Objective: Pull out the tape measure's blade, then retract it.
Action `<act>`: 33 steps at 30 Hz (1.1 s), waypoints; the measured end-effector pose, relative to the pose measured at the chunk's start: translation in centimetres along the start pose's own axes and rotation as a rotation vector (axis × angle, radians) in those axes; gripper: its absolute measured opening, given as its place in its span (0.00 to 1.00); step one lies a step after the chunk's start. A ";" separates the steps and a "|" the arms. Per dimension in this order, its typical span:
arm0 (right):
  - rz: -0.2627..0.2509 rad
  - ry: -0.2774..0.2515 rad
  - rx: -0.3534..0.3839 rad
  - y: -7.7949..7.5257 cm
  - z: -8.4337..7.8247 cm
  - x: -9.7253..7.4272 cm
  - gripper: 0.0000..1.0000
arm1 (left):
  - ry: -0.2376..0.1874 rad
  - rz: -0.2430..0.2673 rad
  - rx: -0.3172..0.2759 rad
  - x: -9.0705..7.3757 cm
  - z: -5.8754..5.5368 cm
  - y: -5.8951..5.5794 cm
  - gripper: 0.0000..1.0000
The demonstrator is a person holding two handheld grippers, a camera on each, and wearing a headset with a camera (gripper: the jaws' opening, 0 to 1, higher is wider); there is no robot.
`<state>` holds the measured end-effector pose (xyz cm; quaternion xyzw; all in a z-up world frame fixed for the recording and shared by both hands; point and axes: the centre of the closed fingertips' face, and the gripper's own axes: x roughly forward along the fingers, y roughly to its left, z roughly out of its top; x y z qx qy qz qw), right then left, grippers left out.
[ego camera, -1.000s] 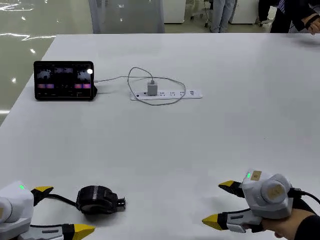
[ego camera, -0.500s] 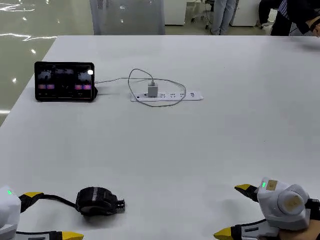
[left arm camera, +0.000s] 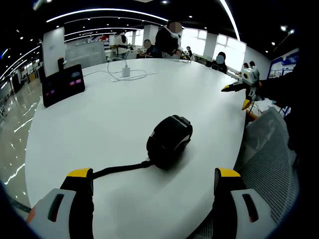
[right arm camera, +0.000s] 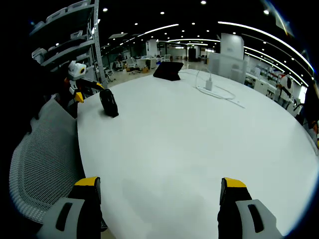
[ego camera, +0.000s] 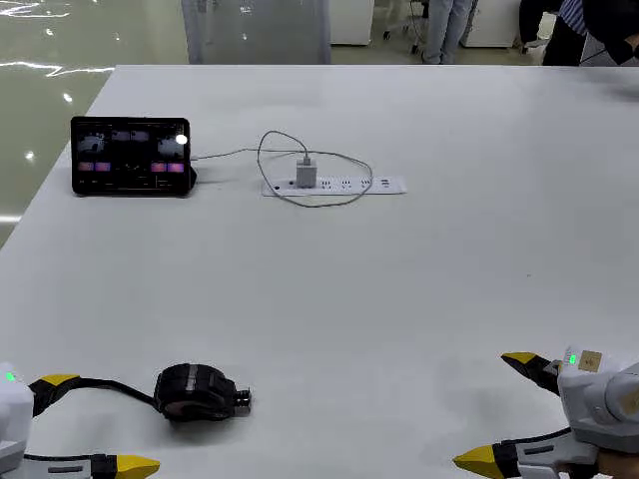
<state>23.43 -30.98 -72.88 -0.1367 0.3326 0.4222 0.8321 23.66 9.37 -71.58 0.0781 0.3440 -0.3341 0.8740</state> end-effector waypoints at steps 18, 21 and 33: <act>0.010 0.015 -0.007 0.2 -0.2 -0.1 0.99 | 0.003 -0.012 0.021 0.2 0.3 -0.5 0.99; 0.010 0.016 -0.007 0.2 -0.3 -0.1 0.99 | 0.004 -0.014 0.020 0.2 0.2 -0.5 0.99; 0.013 0.015 -0.003 0.3 -0.5 -0.2 0.99 | 0.005 -0.011 0.023 0.2 0.2 -0.3 0.99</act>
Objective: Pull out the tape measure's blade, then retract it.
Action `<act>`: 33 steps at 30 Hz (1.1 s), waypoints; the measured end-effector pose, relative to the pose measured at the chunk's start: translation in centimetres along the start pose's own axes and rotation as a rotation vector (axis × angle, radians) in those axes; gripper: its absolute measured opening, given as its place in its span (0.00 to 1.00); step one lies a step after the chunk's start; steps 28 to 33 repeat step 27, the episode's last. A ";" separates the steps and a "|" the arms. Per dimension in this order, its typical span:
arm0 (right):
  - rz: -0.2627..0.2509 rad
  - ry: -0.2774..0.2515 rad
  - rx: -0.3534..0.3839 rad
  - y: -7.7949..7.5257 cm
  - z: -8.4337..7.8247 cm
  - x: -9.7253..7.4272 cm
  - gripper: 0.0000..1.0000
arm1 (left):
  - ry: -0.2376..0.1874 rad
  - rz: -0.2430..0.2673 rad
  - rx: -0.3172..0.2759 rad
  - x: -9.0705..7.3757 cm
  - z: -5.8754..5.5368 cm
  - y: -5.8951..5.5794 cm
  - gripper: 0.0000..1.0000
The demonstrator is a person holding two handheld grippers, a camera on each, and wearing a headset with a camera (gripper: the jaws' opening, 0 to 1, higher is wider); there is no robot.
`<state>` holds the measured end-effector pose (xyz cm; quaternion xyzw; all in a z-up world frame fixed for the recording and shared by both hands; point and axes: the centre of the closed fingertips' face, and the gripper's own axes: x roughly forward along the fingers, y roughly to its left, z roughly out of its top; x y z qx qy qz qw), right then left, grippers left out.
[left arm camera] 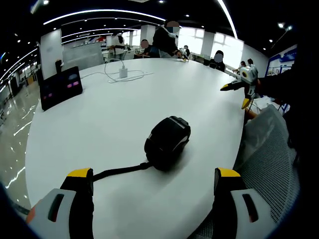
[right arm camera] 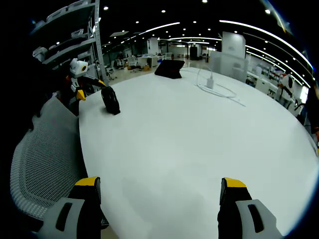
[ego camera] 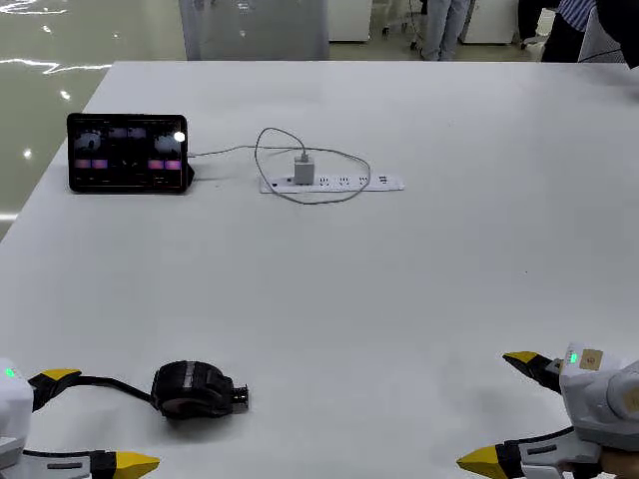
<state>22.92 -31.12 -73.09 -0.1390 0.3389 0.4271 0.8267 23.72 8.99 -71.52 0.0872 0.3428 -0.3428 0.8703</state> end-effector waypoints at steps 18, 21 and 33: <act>0.003 0.002 0.006 0.1 -0.1 -0.2 0.99 | 0.022 -0.023 -0.001 0.0 -0.4 -0.5 0.98; 0.004 0.006 0.005 0.2 -0.2 -0.1 0.99 | 0.018 -0.019 0.008 0.0 -0.3 -0.4 0.99; 0.003 0.007 0.004 0.1 -0.3 -0.1 0.99 | 0.018 -0.016 0.015 -0.1 -0.2 -0.3 0.99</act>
